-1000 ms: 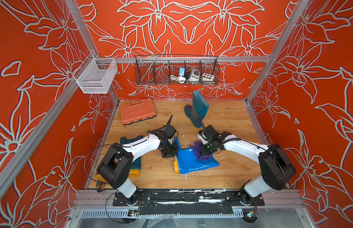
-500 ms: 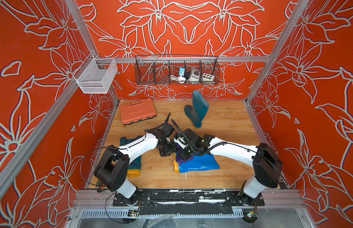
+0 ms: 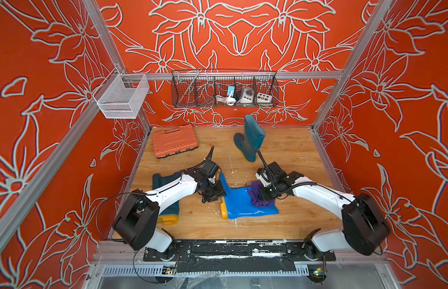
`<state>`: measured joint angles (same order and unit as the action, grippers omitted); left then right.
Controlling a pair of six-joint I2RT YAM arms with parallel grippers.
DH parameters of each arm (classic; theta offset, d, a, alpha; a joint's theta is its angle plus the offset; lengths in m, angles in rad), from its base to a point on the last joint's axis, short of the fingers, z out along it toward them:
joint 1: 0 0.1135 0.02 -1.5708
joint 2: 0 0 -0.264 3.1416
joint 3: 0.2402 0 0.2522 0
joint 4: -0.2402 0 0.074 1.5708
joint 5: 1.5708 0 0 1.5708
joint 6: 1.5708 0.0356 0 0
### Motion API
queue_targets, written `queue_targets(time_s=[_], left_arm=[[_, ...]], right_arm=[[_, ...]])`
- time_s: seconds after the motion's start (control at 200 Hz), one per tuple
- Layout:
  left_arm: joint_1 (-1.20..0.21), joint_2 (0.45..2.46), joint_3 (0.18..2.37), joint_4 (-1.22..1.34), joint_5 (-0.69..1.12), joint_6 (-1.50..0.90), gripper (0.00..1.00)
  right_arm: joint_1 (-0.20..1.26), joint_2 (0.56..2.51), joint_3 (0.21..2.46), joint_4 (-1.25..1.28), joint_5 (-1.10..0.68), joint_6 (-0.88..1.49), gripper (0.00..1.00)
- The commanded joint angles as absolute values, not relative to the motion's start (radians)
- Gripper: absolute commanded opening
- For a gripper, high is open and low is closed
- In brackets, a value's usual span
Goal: Wipe the rubber boots with a cloth
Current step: Wipe the dirt off the rubber boot.
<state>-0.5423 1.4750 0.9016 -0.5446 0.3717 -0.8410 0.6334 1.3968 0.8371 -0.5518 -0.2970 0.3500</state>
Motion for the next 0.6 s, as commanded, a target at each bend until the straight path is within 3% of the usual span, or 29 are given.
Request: queue_targets(time_s=[0.0,0.13,0.285,0.46,0.595], left_arm=[[-0.562,1.475,0.87,-0.569,0.402,-0.839,0.47],[-0.565,1.487,0.836,-0.516,0.437,-0.87,0.39],[-0.565,1.52,0.873,-0.53,0.459,-0.847,0.2],[-0.565,1.529,0.903,-0.575,0.447,-0.806,0.0],[-0.566,1.541,0.92,-0.587,0.448,-0.788,0.0]], right_arm=[[0.765,1.403,0.942,-0.549,-0.299,0.359,0.0],[0.925,1.528,1.066,-0.475,-0.357,0.368,0.0],[0.929,1.641,1.083,-0.497,-0.367,0.34,0.0],[0.736,1.566,0.947,-0.572,-0.316,0.304,0.0],[0.551,1.429,0.852,-0.601,-0.333,0.261,0.0]])
